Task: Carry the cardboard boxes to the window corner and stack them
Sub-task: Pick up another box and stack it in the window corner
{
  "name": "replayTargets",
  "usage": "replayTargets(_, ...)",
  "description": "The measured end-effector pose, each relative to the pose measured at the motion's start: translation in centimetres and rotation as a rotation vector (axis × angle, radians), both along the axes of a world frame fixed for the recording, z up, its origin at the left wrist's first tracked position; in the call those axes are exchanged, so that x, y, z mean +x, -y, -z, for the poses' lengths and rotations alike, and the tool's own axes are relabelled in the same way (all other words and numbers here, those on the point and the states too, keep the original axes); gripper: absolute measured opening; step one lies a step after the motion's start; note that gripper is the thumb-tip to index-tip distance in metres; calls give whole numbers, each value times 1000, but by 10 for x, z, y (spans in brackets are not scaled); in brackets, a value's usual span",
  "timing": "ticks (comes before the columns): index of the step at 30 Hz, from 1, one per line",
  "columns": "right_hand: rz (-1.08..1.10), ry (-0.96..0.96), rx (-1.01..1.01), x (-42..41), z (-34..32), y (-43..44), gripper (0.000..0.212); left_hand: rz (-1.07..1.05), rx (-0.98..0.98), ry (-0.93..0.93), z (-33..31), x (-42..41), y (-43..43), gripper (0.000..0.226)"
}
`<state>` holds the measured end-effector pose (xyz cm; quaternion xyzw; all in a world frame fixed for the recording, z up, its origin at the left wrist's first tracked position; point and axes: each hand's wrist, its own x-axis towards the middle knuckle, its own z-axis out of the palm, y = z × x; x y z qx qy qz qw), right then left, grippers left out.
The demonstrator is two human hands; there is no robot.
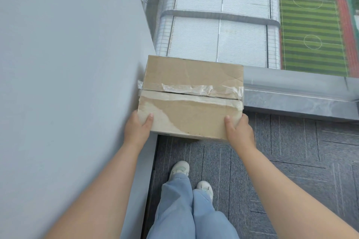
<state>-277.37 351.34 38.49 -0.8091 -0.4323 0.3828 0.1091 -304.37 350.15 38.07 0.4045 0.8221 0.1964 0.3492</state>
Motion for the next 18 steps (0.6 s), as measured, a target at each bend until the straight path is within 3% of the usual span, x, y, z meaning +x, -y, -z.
replayTargets(18, -10, -37, 119, -7, 5, -16, 59, -12, 175, 11, 9, -10, -19, 38)
